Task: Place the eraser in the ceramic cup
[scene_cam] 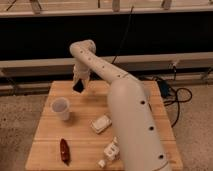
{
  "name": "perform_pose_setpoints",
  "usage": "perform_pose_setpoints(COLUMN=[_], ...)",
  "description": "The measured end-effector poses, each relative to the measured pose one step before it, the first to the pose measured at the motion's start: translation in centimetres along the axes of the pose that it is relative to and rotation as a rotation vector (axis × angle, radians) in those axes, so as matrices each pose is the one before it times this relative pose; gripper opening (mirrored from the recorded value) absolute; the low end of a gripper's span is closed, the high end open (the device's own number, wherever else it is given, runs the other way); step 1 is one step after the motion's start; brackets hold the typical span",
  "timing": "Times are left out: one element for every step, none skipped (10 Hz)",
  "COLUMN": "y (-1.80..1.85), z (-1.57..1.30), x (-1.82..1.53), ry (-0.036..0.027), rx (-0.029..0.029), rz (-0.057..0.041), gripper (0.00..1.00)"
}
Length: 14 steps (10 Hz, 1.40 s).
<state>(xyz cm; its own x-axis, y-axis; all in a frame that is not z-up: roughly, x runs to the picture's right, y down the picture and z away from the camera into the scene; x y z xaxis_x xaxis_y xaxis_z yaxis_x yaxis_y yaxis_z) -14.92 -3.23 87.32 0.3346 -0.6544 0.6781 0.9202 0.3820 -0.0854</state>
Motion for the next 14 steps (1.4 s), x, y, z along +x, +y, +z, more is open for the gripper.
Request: perform_pose_setpoints(y=[-0.319,-0.492,-0.252,-0.129,-0.297,-0.272,-0.178,-0.193,-0.264,-0.374,-0.328,-0.819,-0.568,-0.433], z=[-0.364,-0.268,-0.175,-0.07,-0.091,-0.038,0.003,0.035,0.117,0.126,0.147,0.36,0.303,0.377], x=[-0.479,-0.98,-0.969,-0.769,-1.083,-1.064,-0.961,-0.688,-0.844,-0.811,-0.704,-1.333,-0.789,-0.812], ry=[-0.00732,-0.01298,-0.01313,-0.01086,-0.01065,-0.00948,-0.00784,-0.00653,-0.00834,-0.00593,-0.00203,-0.00088,-0.00023,0.00177], rx=[0.00496,0.00616,0.00354,0.00321,0.01077,0.00857,0.00564,0.005,0.00506,0.00477,0.00222,0.00047,-0.00139,-0.0041], rz=[-0.01528,-0.02276,-0.01714,-0.01269,-0.01855,-0.01517,-0.01244,-0.01018,-0.01423,-0.01642,-0.01753,-0.03529,-0.02792,-0.02725], gripper=[0.0,0.0,0.0,0.0,0.0,0.0,0.0,0.0,0.0,0.0,0.0,0.0,0.0,0.0])
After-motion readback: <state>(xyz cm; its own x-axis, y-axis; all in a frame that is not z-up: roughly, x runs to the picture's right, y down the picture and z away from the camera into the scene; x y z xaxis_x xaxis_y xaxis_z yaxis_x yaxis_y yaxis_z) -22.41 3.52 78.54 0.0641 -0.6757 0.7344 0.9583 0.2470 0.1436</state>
